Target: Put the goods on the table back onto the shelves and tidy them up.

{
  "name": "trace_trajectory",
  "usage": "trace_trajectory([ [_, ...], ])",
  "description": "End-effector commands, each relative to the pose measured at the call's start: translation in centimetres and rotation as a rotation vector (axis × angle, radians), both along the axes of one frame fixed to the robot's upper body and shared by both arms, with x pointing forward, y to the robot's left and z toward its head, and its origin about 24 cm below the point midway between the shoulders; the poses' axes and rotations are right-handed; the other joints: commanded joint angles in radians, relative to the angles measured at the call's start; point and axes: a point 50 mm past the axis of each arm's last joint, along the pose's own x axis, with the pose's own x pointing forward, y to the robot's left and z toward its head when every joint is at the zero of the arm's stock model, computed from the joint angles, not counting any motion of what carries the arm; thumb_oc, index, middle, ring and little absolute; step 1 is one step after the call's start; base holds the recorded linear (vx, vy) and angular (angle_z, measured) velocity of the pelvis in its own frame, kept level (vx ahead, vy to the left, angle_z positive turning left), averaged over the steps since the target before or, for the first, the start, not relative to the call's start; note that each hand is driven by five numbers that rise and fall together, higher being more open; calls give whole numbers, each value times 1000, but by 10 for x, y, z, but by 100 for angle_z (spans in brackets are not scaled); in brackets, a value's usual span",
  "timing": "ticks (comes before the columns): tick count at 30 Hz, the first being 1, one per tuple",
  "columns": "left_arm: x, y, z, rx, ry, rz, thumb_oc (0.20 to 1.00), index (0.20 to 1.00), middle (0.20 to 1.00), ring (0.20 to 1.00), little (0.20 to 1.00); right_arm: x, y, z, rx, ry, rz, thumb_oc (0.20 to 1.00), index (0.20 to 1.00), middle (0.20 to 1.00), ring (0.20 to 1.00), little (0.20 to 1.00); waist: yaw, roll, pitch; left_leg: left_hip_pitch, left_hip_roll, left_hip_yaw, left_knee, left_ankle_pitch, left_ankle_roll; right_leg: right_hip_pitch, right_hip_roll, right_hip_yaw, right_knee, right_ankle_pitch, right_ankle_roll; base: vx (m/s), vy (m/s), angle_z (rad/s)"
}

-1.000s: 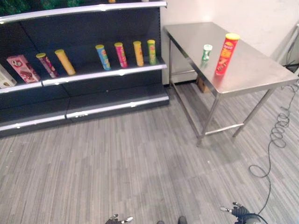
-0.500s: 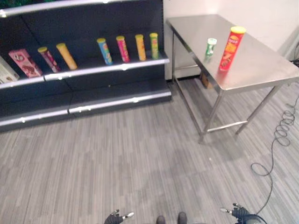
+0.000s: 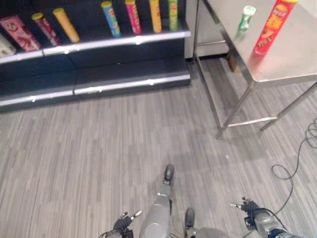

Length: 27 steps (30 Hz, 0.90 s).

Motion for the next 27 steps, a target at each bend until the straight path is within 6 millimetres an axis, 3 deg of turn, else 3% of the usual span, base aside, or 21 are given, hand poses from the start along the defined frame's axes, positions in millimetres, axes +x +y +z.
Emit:
trace_trajectory([
  [1,-5,25,6,76,10,-34,1000,1000,1000,1000,1000,-34,-1,-11,3,70,-6,1000,1000,1000,1000,1000,10,-68,-123,-33,-60,9,62,120,41,118,-158,14,116,-119,187,503,320,-93],
  [2,-6,28,7,90,20,-46,1000,1000,1000,1000,1000,-37,0,-12,4,81,-1,1000,1000,1000,1000,1000,7,-77,-133,-20,-68,17,68,112,48,110,-178,13,145,-66,210,479,322,-77],
  [3,-6,31,8,99,21,-49,1000,1000,1000,1000,1000,-40,1,-14,9,93,4,1000,1000,1000,1000,1000,6,-88,-147,1,-86,27,79,93,60,97,-203,21,187,29,235,429,306,-37],
  [5,-1,36,11,116,9,-58,1000,1000,1000,1000,1000,-38,1,-13,10,86,-4,1000,1000,1000,1000,1000,0,-102,-151,41,-112,24,86,51,84,54,-223,33,291,153,260,289,222,-37],
  [6,-1,36,11,116,9,-58,1000,1000,1000,1000,1000,-38,1,-13,9,86,-5,1000,1000,1000,1000,1000,1,-100,-153,38,-109,25,87,51,83,52,-221,35,290,154,260,276,274,-26],
  [7,7,43,15,137,-9,-61,1000,1000,1000,1000,1000,-32,-1,-11,15,61,-29,1000,1000,1000,1000,1000,-16,-94,-139,80,-126,10,114,0,114,-14,-237,43,441,293,280,340,362,-12],
  [8,12,49,19,164,-16,-71,1000,1000,1000,1000,1000,-27,-5,-7,8,34,-56,1000,1000,1000,1000,1000,-42,-79,-125,133,-127,-17,106,-22,130,-76,-228,47,516,353,258,344,360,2],
  [10,12,52,20,173,-19,-65,1000,1000,1000,1000,1000,-25,-5,-6,7,22,-58,1000,1000,1000,1000,1000,-52,-64,-116,163,-117,-28,99,-32,137,-111,-234,29,548,344,252,192,183,33],
  [11,15,54,22,180,-27,-64,1000,1000,1000,1000,1000,-22,-6,-5,3,15,-55,1000,1000,1000,1000,1000,-63,-58,-108,191,-115,-36,88,-39,137,-134,-244,6,532,308,238,247,178,36],
  [12,16,55,22,184,-31,-65,1000,1000,1000,1000,1000,-22,-7,-5,-1,15,-56,1000,1000,1000,1000,1000,-74,-52,-103,222,-113,-45,79,-49,137,-160,-248,-22,491,259,225,303,151,-4],
  [13,17,55,23,189,-32,-81,1000,1000,1000,1000,1000,-23,-10,-4,-10,19,-63,1000,1000,1000,1000,1000,-85,-45,-101,251,-110,-53,68,-62,137,-178,-231,-59,429,166,209,303,139,-7],
  [15,23,57,26,204,-40,-111,1000,1000,1000,1000,1000,-26,-14,-4,-19,28,-85,1000,1000,1000,1000,1000,-111,-34,-88,297,-109,-68,58,-77,138,-243,-165,-83,336,69,202,287,115,-2],
  [17,28,56,26,208,-41,-146,1000,1000,1000,1000,1000,-31,-18,-5,-21,44,-107,1000,1000,1000,1000,1000,-137,-41,-77,347,-132,-90,52,-95,138,-276,-111,-90,238,70,211,278,88,18],
  [19,32,51,25,206,-33,-194,1000,1000,1000,1000,1000,-47,-23,-9,-28,87,-147,1000,1000,1000,1000,1000,-175,-59,-73,412,-168,-124,49,-123,132,-330,-50,-100,138,110,221,321,107,61],
  [22,34,46,24,209,-22,-248,1000,1000,1000,1000,1000,-56,-27,-11,-37,112,-161,1000,1000,1000,1000,1000,-183,-79,-74,443,-186,-131,55,-143,130,-290,-57,-146,77,137,209,206,26,83],
  [27,29,39,20,197,4,-291,1000,1000,1000,1000,1000,-69,-30,-13,-35,146,-194,1000,1000,1000,1000,1000,-197,-85,-112,481,-168,-122,27,-170,134,-258,-46,-128,35,168,191,156,-25,17],
])
